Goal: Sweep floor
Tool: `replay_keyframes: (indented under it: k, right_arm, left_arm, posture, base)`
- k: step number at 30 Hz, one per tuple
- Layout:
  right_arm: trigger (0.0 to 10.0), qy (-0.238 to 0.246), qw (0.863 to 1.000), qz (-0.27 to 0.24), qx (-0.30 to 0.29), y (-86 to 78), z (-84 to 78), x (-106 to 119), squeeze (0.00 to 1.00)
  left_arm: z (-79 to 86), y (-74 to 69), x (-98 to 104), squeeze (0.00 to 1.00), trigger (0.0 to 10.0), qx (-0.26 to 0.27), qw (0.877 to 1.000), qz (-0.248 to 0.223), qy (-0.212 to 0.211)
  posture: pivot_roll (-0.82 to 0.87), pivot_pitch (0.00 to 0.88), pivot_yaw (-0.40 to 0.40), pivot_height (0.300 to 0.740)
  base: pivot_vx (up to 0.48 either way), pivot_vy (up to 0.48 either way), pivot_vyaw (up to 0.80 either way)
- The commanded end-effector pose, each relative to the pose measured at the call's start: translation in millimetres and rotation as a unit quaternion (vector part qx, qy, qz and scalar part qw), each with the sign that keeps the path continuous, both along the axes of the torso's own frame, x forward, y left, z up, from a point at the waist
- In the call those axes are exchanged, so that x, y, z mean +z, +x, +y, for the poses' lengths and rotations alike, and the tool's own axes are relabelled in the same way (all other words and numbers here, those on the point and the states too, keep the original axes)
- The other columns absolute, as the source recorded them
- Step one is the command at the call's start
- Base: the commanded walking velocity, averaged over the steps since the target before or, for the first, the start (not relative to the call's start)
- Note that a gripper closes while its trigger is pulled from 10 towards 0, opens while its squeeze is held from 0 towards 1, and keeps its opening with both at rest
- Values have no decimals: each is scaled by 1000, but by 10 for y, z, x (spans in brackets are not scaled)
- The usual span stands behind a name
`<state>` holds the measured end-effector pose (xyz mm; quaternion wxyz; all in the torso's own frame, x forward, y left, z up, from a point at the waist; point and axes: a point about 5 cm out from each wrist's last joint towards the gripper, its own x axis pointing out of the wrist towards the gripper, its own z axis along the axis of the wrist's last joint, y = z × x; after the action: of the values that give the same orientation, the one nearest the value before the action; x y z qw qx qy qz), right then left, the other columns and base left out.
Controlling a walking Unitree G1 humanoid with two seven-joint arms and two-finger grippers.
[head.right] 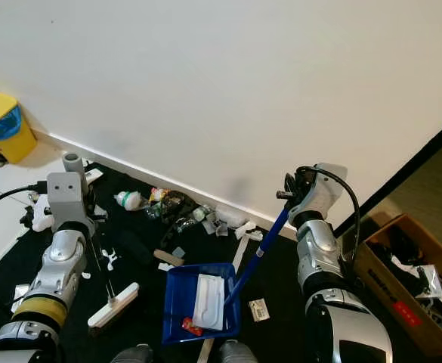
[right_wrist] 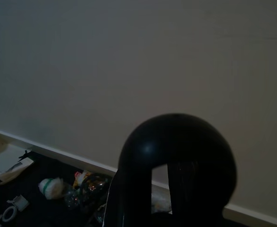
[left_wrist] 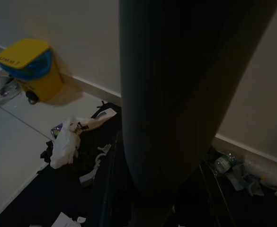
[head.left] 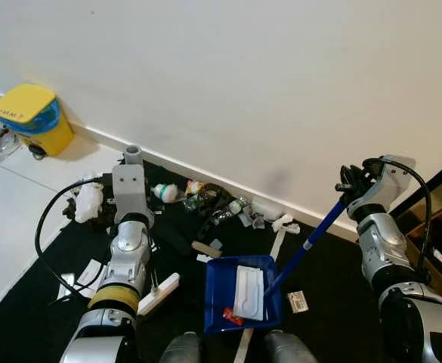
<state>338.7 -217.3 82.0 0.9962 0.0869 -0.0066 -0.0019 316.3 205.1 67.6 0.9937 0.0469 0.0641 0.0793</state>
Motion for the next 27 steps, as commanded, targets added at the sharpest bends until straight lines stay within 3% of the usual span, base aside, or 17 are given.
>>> replay_keyframes:
  k: [1, 27]
  right_arm:
    - [10000, 1, 1000, 4, -5, -28, -32, -32, 0]
    - [10000, 4, 1000, 12, 4, -50, 30, -87, 0]
  left_arm:
    - [-66, -72, -149, 0, 10000, 3, 999, 30, -21]
    - [-25, -89, -149, 0, 10000, 11, 999, 34, -20]
  posture:
    - [42, 41, -51, 740]
    - [45, 46, -53, 740]
  base:
    - [0, -322, 0]
    - [0, -365, 0]
